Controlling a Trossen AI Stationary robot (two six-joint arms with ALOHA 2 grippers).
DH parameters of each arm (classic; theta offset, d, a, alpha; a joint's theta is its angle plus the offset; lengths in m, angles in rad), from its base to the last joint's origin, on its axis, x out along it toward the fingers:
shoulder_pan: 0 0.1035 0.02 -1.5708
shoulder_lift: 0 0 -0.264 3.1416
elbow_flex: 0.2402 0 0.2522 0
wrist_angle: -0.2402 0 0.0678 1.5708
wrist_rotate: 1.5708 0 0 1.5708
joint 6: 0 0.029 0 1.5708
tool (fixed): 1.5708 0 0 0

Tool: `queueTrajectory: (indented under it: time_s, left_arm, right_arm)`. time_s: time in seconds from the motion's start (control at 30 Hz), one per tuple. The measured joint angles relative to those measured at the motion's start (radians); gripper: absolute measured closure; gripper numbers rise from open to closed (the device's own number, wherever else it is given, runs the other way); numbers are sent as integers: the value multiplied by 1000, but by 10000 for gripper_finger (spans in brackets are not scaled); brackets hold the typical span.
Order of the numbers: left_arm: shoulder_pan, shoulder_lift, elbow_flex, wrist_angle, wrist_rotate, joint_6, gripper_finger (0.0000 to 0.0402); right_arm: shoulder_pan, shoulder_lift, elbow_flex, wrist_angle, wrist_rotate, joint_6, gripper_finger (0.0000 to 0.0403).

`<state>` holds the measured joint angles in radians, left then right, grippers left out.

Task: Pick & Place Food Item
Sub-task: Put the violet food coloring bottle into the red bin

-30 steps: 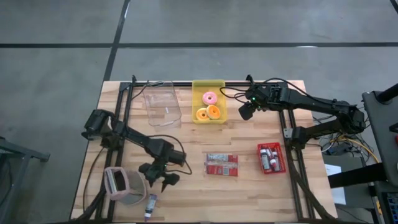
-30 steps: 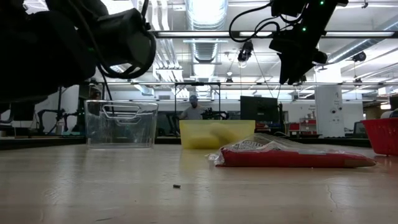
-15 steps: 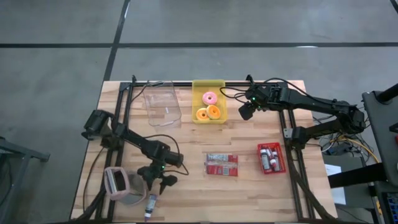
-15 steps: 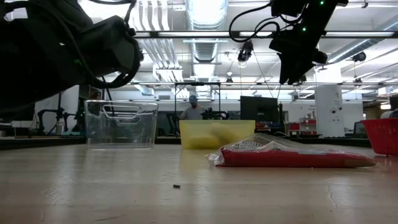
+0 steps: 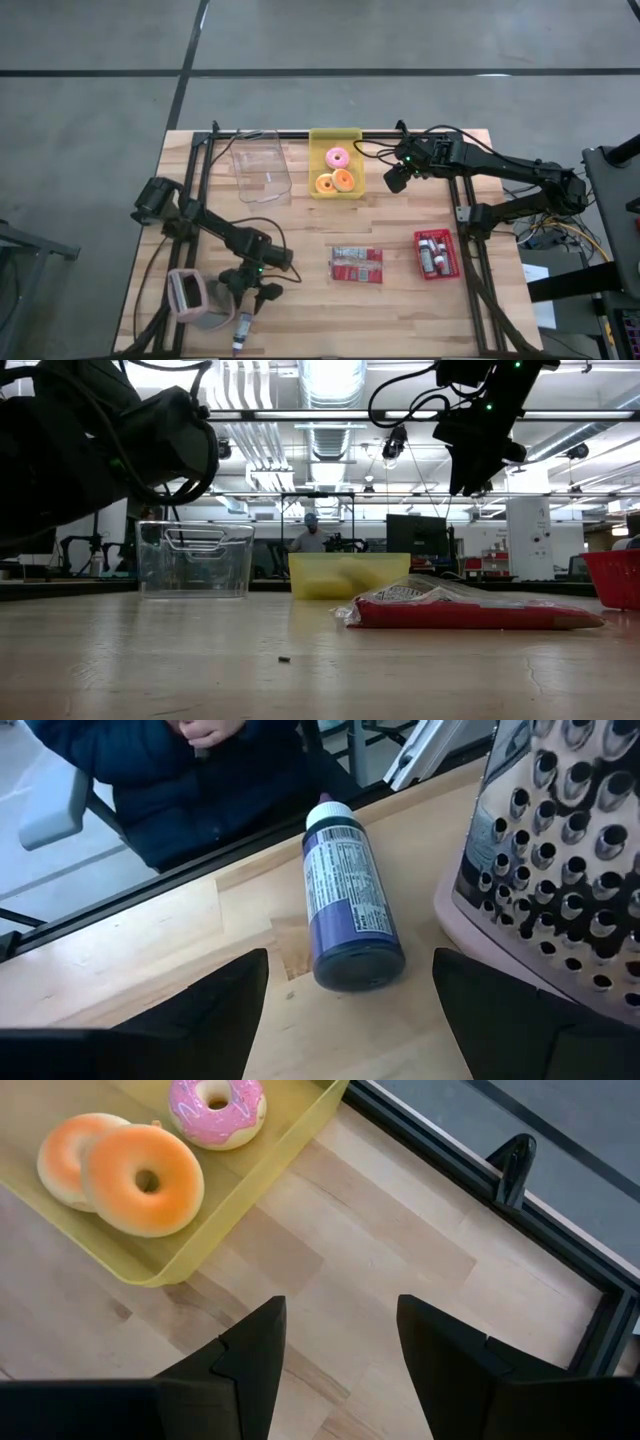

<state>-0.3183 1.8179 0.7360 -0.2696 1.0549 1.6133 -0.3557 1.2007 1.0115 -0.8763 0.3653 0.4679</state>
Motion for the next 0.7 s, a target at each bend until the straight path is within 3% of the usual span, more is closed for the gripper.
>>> queueTrajectory:
  time_s: [0.3, 0.7]
  left_arm:
    - [2, 84, -14, 124, 77, -30, 113]
    - [20, 193, 30, 150, 186, -31, 113]
  right_arm:
    - [0, 0, 0, 0, 0, 0, 213]
    - [0, 0, 0, 0, 0, 0, 213]
